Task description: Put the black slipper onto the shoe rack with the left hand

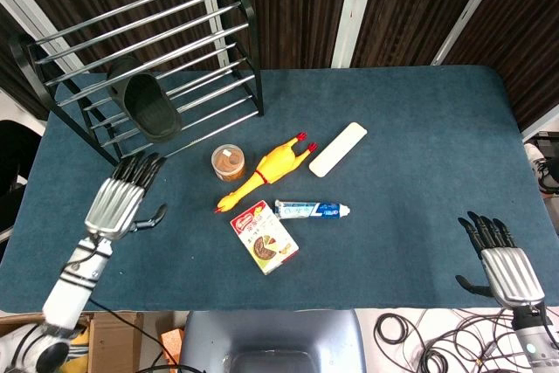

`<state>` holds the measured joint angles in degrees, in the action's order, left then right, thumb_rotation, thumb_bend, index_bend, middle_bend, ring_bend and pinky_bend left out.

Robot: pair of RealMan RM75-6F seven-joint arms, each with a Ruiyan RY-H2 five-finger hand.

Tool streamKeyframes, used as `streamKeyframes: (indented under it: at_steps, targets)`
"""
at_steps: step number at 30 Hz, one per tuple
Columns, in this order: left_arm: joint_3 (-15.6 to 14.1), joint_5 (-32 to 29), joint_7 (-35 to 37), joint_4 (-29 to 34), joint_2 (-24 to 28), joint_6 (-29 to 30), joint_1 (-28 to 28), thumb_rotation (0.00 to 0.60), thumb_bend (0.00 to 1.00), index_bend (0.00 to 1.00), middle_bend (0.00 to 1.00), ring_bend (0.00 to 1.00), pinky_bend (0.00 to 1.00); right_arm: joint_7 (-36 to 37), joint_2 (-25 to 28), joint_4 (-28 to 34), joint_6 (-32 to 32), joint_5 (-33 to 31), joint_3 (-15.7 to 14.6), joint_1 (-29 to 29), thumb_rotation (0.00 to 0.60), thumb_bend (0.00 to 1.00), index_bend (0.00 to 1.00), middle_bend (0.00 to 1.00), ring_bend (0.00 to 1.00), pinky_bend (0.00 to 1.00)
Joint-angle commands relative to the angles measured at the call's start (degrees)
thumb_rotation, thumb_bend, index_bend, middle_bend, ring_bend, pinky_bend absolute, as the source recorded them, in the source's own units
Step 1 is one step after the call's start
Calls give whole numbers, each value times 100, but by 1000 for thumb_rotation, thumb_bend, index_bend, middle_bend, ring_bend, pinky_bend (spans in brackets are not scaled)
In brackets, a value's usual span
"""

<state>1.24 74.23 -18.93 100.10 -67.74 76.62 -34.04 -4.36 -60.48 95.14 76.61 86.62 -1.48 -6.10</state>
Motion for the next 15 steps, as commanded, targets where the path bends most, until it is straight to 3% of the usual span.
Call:
streamKeyframes:
  at_steps: [1, 5, 15]
  targets:
    - [-1070, 668, 1409, -672, 435, 915, 1437, 600, 371, 0, 0, 0, 67, -141, -63, 9, -38, -36, 5, -12, 600, 121, 0, 0, 0, 8]
    - [-971, 735, 1517, -1133, 65, 1457, 1942, 600, 368, 0, 0, 0, 61, -308, -133, 14, -73, -109, 24, -23, 600, 121, 0, 0, 0, 8]
    - [-832, 1277, 1523, -1324, -77, 1694, 2231, 600, 362, 0, 0, 0, 60, -436, -174, 26, -23, -145, 39, 1, 600, 121, 0, 0, 0, 9]
